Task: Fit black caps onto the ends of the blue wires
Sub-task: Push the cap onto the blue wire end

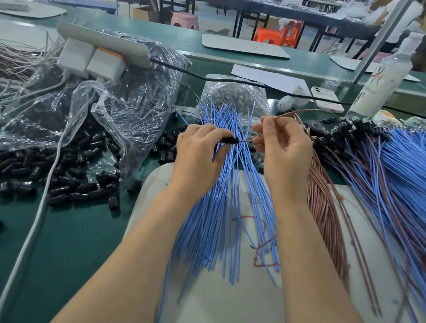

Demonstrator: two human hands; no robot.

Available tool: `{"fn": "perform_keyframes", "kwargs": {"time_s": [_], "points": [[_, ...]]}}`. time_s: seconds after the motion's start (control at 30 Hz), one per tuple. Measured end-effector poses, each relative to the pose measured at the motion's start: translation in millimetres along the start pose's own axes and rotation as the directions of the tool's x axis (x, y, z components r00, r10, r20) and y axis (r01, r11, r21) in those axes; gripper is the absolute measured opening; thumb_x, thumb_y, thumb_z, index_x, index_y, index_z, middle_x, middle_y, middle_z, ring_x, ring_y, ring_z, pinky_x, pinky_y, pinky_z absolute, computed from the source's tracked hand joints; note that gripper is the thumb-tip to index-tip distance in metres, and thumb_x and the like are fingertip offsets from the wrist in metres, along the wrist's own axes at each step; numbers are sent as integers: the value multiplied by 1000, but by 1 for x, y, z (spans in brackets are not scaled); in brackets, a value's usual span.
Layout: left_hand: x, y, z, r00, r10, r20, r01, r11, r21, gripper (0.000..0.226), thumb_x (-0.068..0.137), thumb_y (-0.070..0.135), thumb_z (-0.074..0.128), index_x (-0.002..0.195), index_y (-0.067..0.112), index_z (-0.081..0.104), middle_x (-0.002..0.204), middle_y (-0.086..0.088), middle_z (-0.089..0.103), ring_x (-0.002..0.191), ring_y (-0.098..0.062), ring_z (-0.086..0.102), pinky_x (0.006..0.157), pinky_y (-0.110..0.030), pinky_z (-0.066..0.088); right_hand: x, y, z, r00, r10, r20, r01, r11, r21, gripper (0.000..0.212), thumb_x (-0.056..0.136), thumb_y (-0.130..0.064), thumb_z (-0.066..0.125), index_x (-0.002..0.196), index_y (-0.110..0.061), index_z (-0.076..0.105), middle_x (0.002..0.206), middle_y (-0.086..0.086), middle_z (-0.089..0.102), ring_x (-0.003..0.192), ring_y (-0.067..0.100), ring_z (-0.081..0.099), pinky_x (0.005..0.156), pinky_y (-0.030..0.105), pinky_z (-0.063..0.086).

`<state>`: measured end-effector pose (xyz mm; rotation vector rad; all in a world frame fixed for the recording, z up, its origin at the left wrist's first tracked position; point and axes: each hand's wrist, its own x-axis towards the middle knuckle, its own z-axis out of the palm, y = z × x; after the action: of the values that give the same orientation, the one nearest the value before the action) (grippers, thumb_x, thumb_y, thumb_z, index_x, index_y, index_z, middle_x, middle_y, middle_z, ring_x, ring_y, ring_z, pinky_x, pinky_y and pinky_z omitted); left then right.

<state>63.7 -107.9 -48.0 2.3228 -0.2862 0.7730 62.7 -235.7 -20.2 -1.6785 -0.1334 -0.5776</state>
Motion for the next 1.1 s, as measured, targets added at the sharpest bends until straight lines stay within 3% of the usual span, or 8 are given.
{"fn": "perform_keyframes", "kwargs": {"time_s": [0.07, 0.17, 0.23, 0.53, 0.73, 0.8, 0.93, 1.1], "points": [[0, 3, -2, 997, 61, -44, -61, 998, 7, 19, 90, 14, 61, 107, 11, 69, 101, -1, 67, 98, -26, 53, 88, -32, 32, 1, -2, -2, 1000, 22, -3, -22, 999, 43, 11, 95, -18, 57, 90, -13, 65, 82, 0, 70, 73, 12, 64, 73, 31, 56], [1, 6, -4, 997, 46, -59, -46, 999, -2, 18, 91, 15, 61, 107, 13, 68, 100, 1, 67, 98, -23, 53, 87, -30, 32, 8, -8, -15, 990, 121, -75, -76, 895, 440, 8, 95, -15, 57, 91, -12, 63, 80, 2, 73, 71, 12, 67, 65, 21, 55], [3, 5, -6, 999, 5, -49, -7, 999, -52, 19, 91, 15, 60, 108, 13, 68, 100, 1, 66, 96, -24, 54, 89, -35, 37, 11, -8, -17, 985, 165, -48, -120, 859, 498, 7, 95, -13, 56, 92, -12, 62, 81, 4, 74, 71, 13, 68, 64, 20, 55], [1, 6, -4, 1000, 8, 17, -6, 990, -144, 21, 88, 9, 63, 108, 7, 68, 97, -5, 67, 92, -27, 58, 88, -46, 45, 5, 3, -3, 997, 75, 13, -76, 978, 197, 10, 96, -10, 55, 88, -10, 61, 80, 5, 71, 71, 14, 69, 66, 20, 54], [2, 7, -2, 1000, 4, -10, -7, 974, -228, 19, 87, 7, 63, 105, 6, 68, 94, -5, 66, 89, -24, 60, 85, -41, 48, 3, 8, 2, 990, 25, 136, 0, 984, -179, 9, 90, -17, 64, 85, -10, 68, 74, -3, 66, 69, 9, 61, 76, 36, 54], [2, 8, -2, 1000, 16, -20, -20, 969, -245, 19, 88, 7, 62, 106, 6, 68, 94, -4, 66, 87, -20, 60, 83, -36, 49, 1, 6, 2, 990, 38, 136, -22, 992, -121, 8, 89, -18, 65, 84, -14, 68, 73, -4, 67, 68, 6, 61, 73, 32, 54], [3, 10, -4, 997, 56, -61, -71, 960, -271, 19, 89, 6, 61, 107, 4, 68, 95, -4, 67, 85, -17, 60, 81, -23, 48, 2, -1, -4, 994, 94, 47, -103, 954, 283, 10, 93, -20, 60, 89, -20, 69, 77, -6, 71, 74, 6, 64, 69, 21, 53], [3, 16, -6, 991, 96, -98, -119, 958, -261, 21, 88, 7, 62, 109, 4, 68, 95, -4, 67, 86, -16, 59, 81, -21, 45, -2, 1, 5, 986, 48, 162, -73, 986, 150, 12, 94, -20, 59, 92, -21, 71, 83, -7, 73, 83, 10, 69, 79, 25, 55]]}}
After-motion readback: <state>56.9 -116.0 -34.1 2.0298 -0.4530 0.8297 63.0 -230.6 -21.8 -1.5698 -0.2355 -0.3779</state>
